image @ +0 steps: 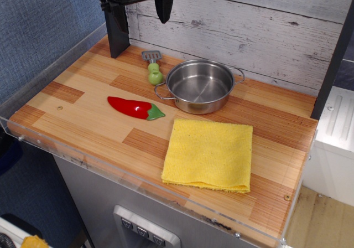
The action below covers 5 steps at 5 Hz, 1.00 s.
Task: Pick up the green spatula and place it on the left of the pot
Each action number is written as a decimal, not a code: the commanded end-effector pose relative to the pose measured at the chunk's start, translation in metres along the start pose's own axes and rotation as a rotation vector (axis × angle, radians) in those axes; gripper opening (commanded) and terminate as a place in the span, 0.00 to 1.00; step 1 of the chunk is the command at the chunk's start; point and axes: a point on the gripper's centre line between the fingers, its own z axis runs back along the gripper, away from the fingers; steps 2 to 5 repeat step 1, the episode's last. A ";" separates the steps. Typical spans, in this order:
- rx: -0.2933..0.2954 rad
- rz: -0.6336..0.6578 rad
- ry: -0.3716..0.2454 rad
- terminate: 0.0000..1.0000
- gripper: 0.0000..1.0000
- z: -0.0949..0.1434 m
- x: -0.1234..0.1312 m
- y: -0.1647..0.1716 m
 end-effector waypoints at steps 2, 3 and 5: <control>-0.029 0.006 -0.046 1.00 1.00 0.022 -0.004 -0.002; -0.029 0.006 -0.046 1.00 1.00 0.022 -0.004 -0.002; -0.029 0.006 -0.046 1.00 1.00 0.022 -0.004 -0.002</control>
